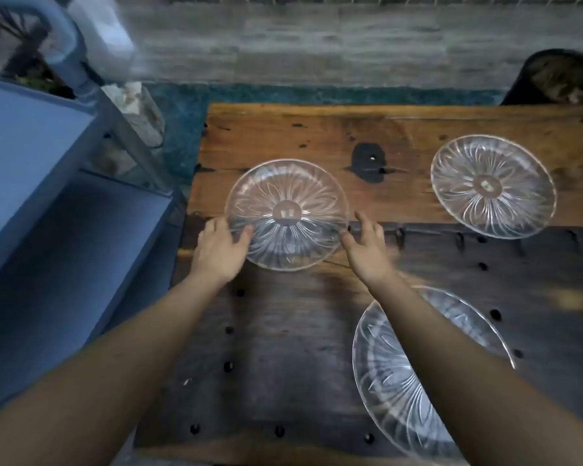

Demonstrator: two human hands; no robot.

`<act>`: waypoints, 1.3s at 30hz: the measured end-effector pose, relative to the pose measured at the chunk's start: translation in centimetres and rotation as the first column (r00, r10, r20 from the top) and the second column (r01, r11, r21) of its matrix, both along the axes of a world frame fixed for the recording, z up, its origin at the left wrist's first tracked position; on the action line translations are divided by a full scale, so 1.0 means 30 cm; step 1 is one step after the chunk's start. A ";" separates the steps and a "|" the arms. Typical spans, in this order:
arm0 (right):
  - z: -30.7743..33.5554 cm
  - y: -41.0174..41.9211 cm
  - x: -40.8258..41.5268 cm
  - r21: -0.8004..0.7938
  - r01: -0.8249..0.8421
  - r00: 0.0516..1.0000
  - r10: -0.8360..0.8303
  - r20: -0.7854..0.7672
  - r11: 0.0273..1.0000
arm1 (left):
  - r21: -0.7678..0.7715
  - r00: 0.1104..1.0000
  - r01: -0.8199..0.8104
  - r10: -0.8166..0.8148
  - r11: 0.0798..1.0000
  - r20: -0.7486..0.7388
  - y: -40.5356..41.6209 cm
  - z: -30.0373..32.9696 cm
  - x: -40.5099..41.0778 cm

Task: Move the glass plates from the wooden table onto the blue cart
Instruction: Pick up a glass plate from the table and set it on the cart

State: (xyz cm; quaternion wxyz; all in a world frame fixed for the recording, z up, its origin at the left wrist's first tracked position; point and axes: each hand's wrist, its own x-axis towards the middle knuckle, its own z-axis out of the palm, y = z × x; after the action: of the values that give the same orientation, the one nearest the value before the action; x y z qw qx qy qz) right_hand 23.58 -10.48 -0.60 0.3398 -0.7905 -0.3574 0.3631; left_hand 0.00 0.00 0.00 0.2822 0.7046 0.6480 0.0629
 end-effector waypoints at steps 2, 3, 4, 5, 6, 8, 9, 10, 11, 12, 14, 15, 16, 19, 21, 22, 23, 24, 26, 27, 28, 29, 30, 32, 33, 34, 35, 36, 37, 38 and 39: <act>-0.045 0.012 -0.014 -0.015 0.019 0.999 -0.018 0.032 1.000 | -0.021 1.000 -0.027 0.027 0.999 0.015 0.012 -0.040 -0.009; -0.074 0.019 -0.025 -0.038 0.038 0.999 -0.036 0.037 0.999 | -0.037 0.999 -0.036 0.036 0.999 0.017 0.022 -0.073 -0.019; -0.103 0.021 -0.042 -0.058 0.064 0.998 -0.062 0.033 0.996 | -0.063 0.999 -0.041 0.042 0.997 0.013 0.025 -0.100 -0.033; -0.113 0.023 -0.045 -0.062 0.079 0.997 -0.078 0.025 0.995 | -0.061 0.999 -0.050 0.051 0.997 0.017 0.027 -0.116 -0.035; -0.128 0.025 -0.057 -0.087 0.091 0.996 -0.090 0.010 0.992 | -0.076 0.999 -0.049 0.051 0.996 0.018 0.030 -0.138 -0.039; -0.155 0.040 -0.073 -0.117 0.132 0.991 -0.134 -0.002 0.984 | -0.091 0.998 -0.061 0.063 0.994 0.019 0.052 -0.170 -0.048; -0.185 0.045 -0.088 -0.136 0.160 0.987 -0.161 0.002 0.978 | -0.104 0.998 -0.064 0.067 0.992 0.021 0.065 -0.197 -0.063; -0.192 0.043 -0.090 -0.151 0.177 0.984 -0.177 0.015 0.972 | -0.105 0.998 -0.060 0.064 0.993 0.029 0.068 -0.200 -0.063; -0.205 0.040 -0.088 -0.162 0.184 0.983 -0.182 0.028 0.969 | -0.112 0.997 -0.051 0.057 0.992 0.048 0.069 -0.210 -0.063; -0.226 0.047 -0.103 -0.177 0.204 0.979 -0.202 0.027 0.963 | -0.138 0.997 -0.039 0.049 0.990 0.065 0.084 -0.226 -0.073; -0.259 0.061 -0.118 -0.193 0.246 0.969 -0.248 0.017 0.950 | -0.158 0.992 -0.024 0.043 0.987 0.116 0.114 -0.253 -0.083; -0.271 0.067 -0.126 -0.194 0.266 0.962 -0.274 -0.017 0.944 | -0.172 0.988 -0.033 0.058 0.985 0.140 0.125 -0.266 -0.089; -0.279 0.076 -0.134 -0.201 0.298 0.944 -0.320 -0.086 0.933 | -0.189 0.983 -0.046 0.078 0.981 0.168 0.137 -0.276 -0.095; -0.289 0.112 -0.160 -0.209 0.431 0.818 -0.478 -0.320 0.878 | -0.300 0.941 -0.105 0.193 0.948 0.278 0.170 -0.304 -0.107; -0.287 0.129 -0.171 -0.218 0.466 0.787 -0.515 -0.339 0.857 | -0.373 0.887 -0.154 0.295 0.915 0.356 0.192 -0.317 -0.110; -0.287 0.132 -0.175 -0.226 0.466 0.786 -0.518 -0.339 0.855 | -0.397 0.860 -0.173 0.335 0.901 0.386 0.198 -0.321 -0.109; -0.288 0.137 -0.177 -0.229 0.468 0.784 -0.520 -0.339 0.854 | -0.415 0.834 -0.186 0.366 0.891 0.412 0.208 -0.322 -0.108; -0.278 0.142 -0.181 -0.232 0.469 0.784 -0.522 -0.335 0.852 | -0.429 0.814 -0.192 0.387 0.883 0.432 0.217 -0.318 -0.109; -0.256 0.150 -0.189 -0.221 0.453 0.798 -0.503 -0.332 0.864 | -0.464 0.786 -0.187 0.415 0.866 0.459 0.237 -0.305 -0.121; -0.237 0.156 -0.195 -0.203 0.446 0.802 -0.490 -0.342 0.872 | -0.483 0.773 -0.180 0.427 0.857 0.469 0.246 -0.293 -0.130; -0.217 0.159 -0.205 -0.181 0.442 0.806 -0.478 -0.349 0.878 | -0.497 0.760 -0.178 0.440 0.849 0.479 0.254 -0.281 -0.140; -0.191 0.169 -0.215 -0.153 0.441 0.810 -0.466 -0.357 0.884 | -0.505 0.742 -0.179 0.453 0.845 0.495 0.264 -0.261 -0.152; -0.174 0.174 -0.227 -0.133 0.441 0.815 -0.458 -0.355 0.888 | -0.511 0.724 -0.181 0.466 0.840 0.509 0.270 -0.252 -0.159; -0.125 0.198 -0.258 -0.088 0.438 0.831 -0.441 -0.338 0.894 | -0.502 0.681 -0.183 0.477 0.845 0.555 0.286 -0.207 -0.188; -0.102 0.212 -0.274 -0.068 0.435 0.838 -0.431 -0.334 0.898 | -0.494 0.667 -0.182 0.475 0.850 0.573 0.295 -0.183 -0.205; -0.075 0.227 -0.292 -0.043 0.432 0.843 -0.421 -0.336 0.901 | -0.482 0.656 -0.182 0.471 0.857 0.590 0.305 -0.160 -0.228; -0.051 0.244 -0.313 -0.020 0.430 0.846 -0.410 -0.341 0.903 | -0.471 0.645 -0.182 0.466 0.863 0.605 0.317 -0.131 -0.254; -0.026 0.265 -0.339 -0.001 0.424 0.849 -0.397 -0.349 0.906 | -0.454 0.635 -0.186 0.459 0.871 0.621 0.332 -0.099 -0.286; -0.001 0.288 -0.362 0.018 0.409 0.856 -0.377 -0.354 0.912 | -0.442 0.624 -0.194 0.458 0.876 0.633 0.347 -0.075 -0.315; 0.023 0.309 -0.385 0.039 0.391 0.865 -0.353 -0.358 0.919 | -0.429 0.614 -0.204 0.456 0.880 0.644 0.361 -0.054 -0.342; 0.044 0.330 -0.417 0.057 0.370 0.873 -0.325 -0.364 0.927 | -0.418 0.600 -0.221 0.461 0.881 0.654 0.371 -0.030 -0.379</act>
State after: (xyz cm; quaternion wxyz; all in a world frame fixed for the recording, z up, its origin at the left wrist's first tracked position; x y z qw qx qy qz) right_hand 11.07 -0.59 0.71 0.5063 -0.7421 -0.1655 0.4069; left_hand -11.38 11.14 -0.91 0.6028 0.4288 0.6034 0.2978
